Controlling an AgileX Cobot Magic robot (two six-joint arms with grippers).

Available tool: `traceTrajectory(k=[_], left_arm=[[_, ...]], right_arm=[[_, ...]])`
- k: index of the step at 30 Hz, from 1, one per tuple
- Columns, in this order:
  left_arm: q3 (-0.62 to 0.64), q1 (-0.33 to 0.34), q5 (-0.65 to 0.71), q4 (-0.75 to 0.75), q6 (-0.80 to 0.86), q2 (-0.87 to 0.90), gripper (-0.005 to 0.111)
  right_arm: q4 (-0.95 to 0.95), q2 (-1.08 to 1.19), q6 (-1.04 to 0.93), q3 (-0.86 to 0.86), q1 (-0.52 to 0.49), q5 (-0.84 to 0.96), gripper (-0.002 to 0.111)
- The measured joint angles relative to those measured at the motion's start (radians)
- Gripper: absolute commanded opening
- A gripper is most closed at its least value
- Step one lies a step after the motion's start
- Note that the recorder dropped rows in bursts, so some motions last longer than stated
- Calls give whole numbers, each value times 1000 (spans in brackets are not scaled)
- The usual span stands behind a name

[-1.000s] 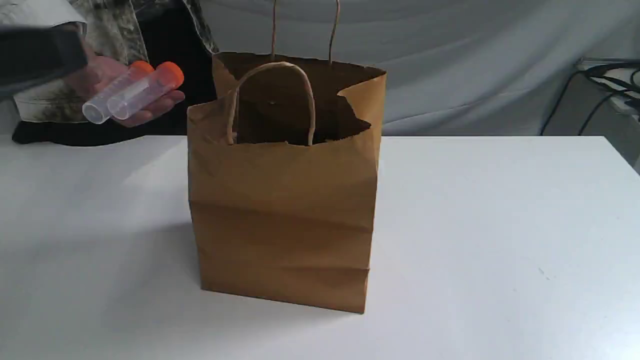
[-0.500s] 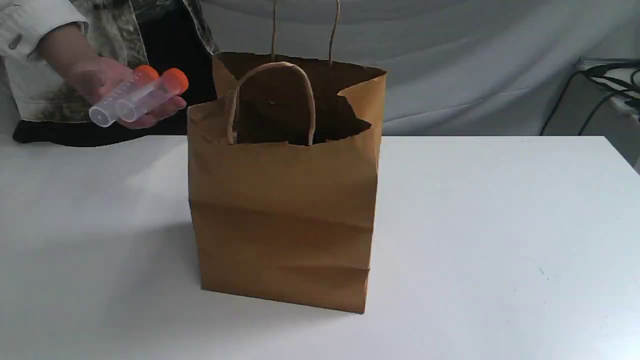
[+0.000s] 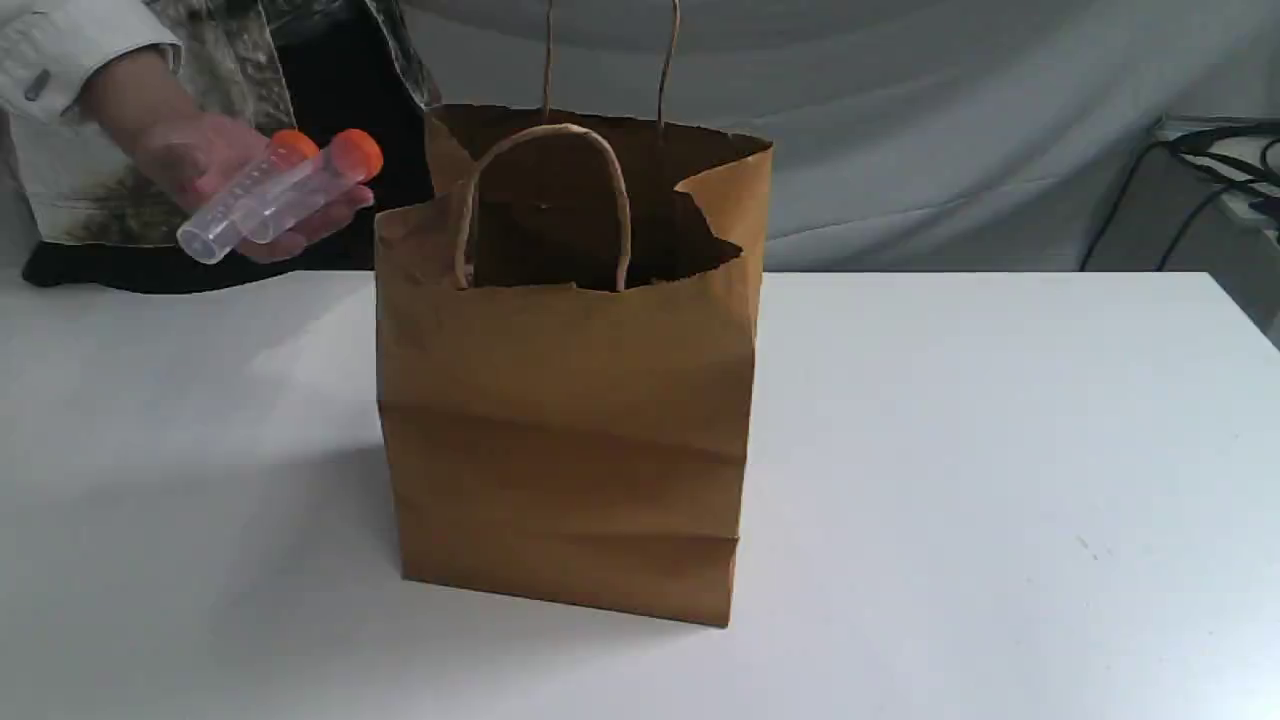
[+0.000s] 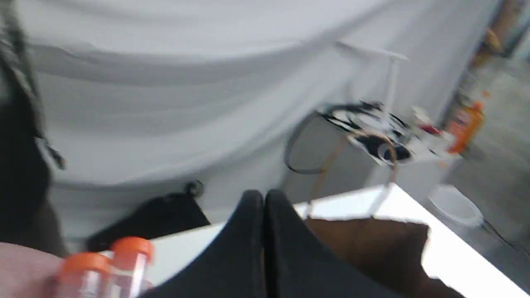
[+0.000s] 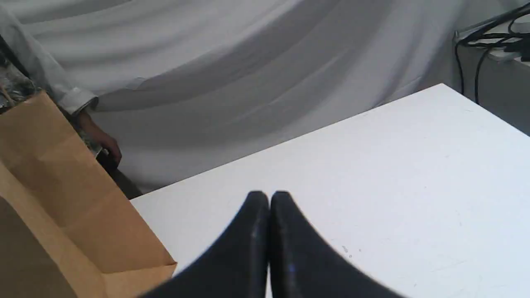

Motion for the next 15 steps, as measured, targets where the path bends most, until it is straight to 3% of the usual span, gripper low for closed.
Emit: traceTrajectory(k=[3, 6, 9, 11, 13, 15], left_arm=[[0, 3, -204, 0, 178, 50, 0], [0, -35, -219, 9, 442, 62, 0], [0, -105, 32, 17, 564, 45, 0], [-4, -185, 415, 24, 509, 32, 0], [-13, -223, 673, 19, 400, 32, 0], [-26, -225, 828, -83, 340, 32, 0]], right_arm=[[0, 0, 0, 0, 0, 2, 0], [0, 0, 0, 0, 0, 2, 0], [0, 0, 0, 0, 0, 2, 0], [0, 0, 0, 0, 0, 2, 0], [0, 0, 2, 0, 0, 2, 0], [0, 0, 2, 0, 0, 4, 0]])
